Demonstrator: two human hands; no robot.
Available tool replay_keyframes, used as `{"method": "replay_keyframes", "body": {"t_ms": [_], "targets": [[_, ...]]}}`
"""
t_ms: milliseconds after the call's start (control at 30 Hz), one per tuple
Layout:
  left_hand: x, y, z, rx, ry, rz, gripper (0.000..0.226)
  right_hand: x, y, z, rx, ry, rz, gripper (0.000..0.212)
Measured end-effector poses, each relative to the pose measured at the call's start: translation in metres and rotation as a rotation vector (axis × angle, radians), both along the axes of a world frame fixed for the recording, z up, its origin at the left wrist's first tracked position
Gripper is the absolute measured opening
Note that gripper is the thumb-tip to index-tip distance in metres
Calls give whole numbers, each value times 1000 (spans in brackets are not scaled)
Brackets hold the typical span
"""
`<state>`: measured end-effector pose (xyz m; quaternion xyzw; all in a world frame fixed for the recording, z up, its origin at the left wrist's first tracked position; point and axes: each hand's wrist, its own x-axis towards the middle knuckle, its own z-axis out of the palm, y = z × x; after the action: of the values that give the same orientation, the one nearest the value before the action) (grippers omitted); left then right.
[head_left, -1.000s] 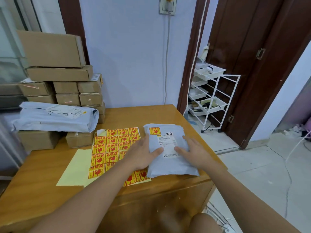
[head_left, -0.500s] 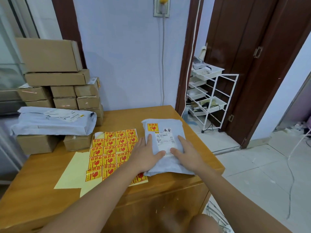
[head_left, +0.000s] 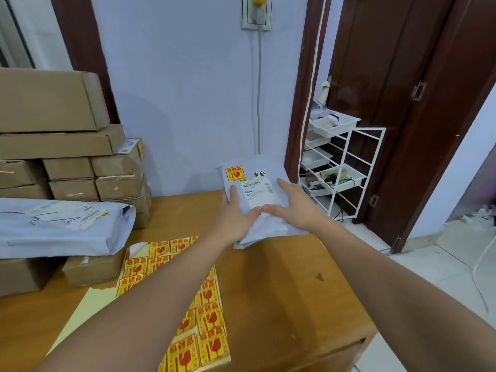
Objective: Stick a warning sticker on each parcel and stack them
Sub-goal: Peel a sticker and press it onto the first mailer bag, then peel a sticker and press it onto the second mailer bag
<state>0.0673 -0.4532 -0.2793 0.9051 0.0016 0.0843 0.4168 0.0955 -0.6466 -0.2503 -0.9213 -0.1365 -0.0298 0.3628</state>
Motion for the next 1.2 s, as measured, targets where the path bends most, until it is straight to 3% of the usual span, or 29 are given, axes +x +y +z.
{"method": "replay_keyframes", "body": {"t_ms": [200, 300, 567, 767, 933, 1067, 1200], "targets": [[66, -9, -20, 21, 73, 11, 92, 72, -11, -27, 7, 66, -12, 96], [88, -14, -34, 131, 98, 18, 87, 95, -20, -45, 16, 82, -26, 93], [114, -23, -61, 188, 160, 14, 95, 127, -26, -84, 80, 154, -59, 87], [113, -23, -56, 289, 226, -2, 96, 128, -27, -84, -196, 162, -61, 83], [86, -19, -35, 313, 254, -83, 102, 103, -20, -59, -468, -55, -45, 75], [27, -3, -6, 298, 174, -113, 100, 56, 8, -22, -354, -143, 116, 71], [-54, 35, 13, 316, 55, -48, 83, -8, 56, 10, -233, -259, 268, 64]]}}
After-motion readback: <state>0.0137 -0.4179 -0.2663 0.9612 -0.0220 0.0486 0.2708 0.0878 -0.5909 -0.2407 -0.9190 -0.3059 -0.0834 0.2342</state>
